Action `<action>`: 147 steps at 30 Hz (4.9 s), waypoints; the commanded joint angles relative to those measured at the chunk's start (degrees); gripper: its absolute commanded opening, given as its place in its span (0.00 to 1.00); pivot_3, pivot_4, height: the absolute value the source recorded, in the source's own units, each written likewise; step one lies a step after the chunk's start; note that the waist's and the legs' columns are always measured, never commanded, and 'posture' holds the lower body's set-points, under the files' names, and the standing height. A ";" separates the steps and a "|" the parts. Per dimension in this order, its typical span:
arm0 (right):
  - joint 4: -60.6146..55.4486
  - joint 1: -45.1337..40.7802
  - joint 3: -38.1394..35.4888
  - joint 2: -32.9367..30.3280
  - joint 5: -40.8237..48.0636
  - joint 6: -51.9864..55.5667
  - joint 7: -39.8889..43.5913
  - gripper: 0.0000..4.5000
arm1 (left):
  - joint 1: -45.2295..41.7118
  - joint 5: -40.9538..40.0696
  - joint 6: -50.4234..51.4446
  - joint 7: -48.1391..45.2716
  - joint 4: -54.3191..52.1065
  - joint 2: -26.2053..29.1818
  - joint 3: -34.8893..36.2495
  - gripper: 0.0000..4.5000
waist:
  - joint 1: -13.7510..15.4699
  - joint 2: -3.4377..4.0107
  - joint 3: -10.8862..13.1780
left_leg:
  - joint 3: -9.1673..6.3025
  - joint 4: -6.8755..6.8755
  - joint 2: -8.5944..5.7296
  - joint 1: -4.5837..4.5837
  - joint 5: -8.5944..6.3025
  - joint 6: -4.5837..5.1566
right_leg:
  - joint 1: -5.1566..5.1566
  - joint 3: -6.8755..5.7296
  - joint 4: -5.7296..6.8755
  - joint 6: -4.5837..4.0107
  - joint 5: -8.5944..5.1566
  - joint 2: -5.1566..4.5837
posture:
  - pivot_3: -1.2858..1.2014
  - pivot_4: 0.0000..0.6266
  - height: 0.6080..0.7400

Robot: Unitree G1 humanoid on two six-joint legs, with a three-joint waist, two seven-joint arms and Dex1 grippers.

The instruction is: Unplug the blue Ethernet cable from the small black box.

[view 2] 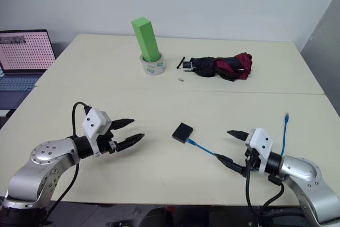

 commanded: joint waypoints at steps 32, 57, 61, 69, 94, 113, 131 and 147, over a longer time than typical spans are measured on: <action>13.51 -17.69 21.94 11.79 -14.91 4.05 -5.79 0.98 | -1.07 -3.89 2.72 -12.20 -8.55 6.17 -6.72 0.80 | -0.02 0.02 0.01 | 0.00 0.01 0.00 -0.02 0.10 -0.18 | -0.07 0.02 0.01 0.00 0.00 0.03 | 0.52 0.24 1.00; 18.12 -24.85 22.79 8.25 -27.58 -15.05 -3.17 0.03 | -7.59 -11.30 11.71 -7.88 1.53 -1.69 -4.53 0.81 | -0.14 0.03 0.02 | -0.01 0.03 0.00 -0.03 0.10 -0.17 | -0.08 -0.01 0.04 0.00 0.00 0.03 | 0.52 0.24 1.00; 21.31 -28.25 23.01 4.70 -33.86 -31.48 -4.30 0.03 | -10.29 -16.58 17.77 -6.98 3.66 -4.10 -3.27 0.81 | -0.25 0.05 0.06 | -0.01 0.06 0.02 -0.05 0.10 -0.18 | -0.11 -0.02 0.09 0.00 0.00 0.04 | 0.52 0.24 1.00; 24.49 -31.88 23.88 3.96 -37.62 -48.05 -4.06 0.03 | -14.52 -22.13 22.89 -4.36 5.57 -9.12 -2.89 0.81 | -0.20 0.03 0.05 | 0.02 0.10 0.03 -0.06 0.11 -0.19 | -0.10 -0.01 0.07 0.00 0.00 0.02 | 0.52 0.24 1.00; 28.80 -35.45 24.30 4.90 -38.78 -58.02 -4.71 0.18 | -15.94 -29.80 25.98 -4.81 6.50 -11.56 -1.46 0.17 | -0.22 0.03 0.04 | 0.01 0.13 0.04 -0.05 0.12 -0.21 | -0.09 -0.01 0.08 0.00 0.00 0.02 | 0.52 0.24 1.00; -0.40 -31.89 13.23 -1.68 17.66 20.33 1.59 0.54 | -22.88 -21.79 18.90 -20.55 8.52 -5.48 -9.81 0.17 | -0.15 0.04 0.05 | -0.06 0.12 0.02 -0.08 0.11 -0.19 | -0.05 -0.06 0.03 0.00 0.00 0.00 | 0.52 0.24 1.00; 3.76 -31.84 12.04 4.24 21.07 29.88 0.04 0.54 | -23.28 -21.24 18.03 -21.87 7.33 -5.29 -9.95 0.17 | -0.18 0.04 0.06 | -0.05 0.10 0.00 -0.12 0.10 -0.18 | -0.08 -0.04 0.00 0.00 0.00 0.01 | 0.52 0.24 1.00; 4.99 -32.40 11.78 4.02 20.70 30.57 2.43 0.01 | -22.53 -21.16 17.90 -21.98 6.10 -5.21 -10.13 0.17 | -0.18 0.04 0.06 | -0.05 0.09 0.00 -0.12 0.10 -0.17 | -0.08 -0.04 -0.02 0.00 0.00 0.01 | 0.52 0.24 1.00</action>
